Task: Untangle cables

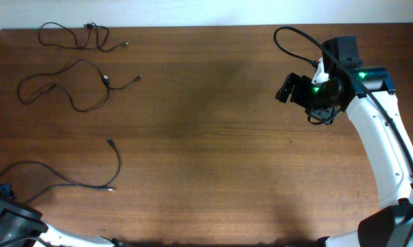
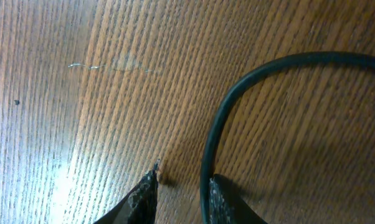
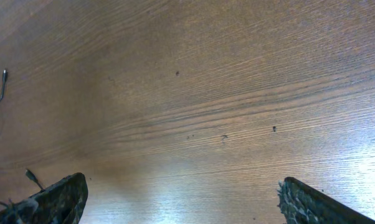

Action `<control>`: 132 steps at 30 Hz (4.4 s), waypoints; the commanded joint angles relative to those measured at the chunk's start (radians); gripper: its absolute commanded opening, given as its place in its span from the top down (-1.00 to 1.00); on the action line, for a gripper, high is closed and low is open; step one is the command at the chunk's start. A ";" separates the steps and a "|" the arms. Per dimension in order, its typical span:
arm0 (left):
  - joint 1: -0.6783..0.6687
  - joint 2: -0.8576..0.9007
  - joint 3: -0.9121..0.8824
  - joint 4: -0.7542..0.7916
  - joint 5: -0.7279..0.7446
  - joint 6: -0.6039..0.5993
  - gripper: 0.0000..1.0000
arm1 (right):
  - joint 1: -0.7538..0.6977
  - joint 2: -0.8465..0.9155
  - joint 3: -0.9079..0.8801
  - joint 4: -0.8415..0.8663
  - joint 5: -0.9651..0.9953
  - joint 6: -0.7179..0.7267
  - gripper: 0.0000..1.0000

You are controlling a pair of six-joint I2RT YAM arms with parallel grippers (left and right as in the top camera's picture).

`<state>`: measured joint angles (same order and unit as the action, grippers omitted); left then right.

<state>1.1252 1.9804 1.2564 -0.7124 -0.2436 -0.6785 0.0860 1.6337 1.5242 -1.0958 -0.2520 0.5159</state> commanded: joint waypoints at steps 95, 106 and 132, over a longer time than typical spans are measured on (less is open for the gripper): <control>-0.492 -0.117 -0.261 0.000 0.321 -0.169 -0.48 | 0.000 0.006 0.015 -0.008 -0.032 -0.008 -0.97; -0.550 -0.116 -0.261 -0.072 0.399 -0.113 -0.55 | 0.000 0.006 0.015 -0.009 -0.032 -0.015 -0.97; -0.474 -0.119 -0.260 0.139 0.667 -0.120 -0.48 | 0.000 0.006 0.015 -0.025 -0.032 -0.014 -0.97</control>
<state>0.6243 1.8198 1.0245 -0.5739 0.4286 -0.8082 0.0860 1.6337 1.5242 -1.1221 -0.2783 0.5117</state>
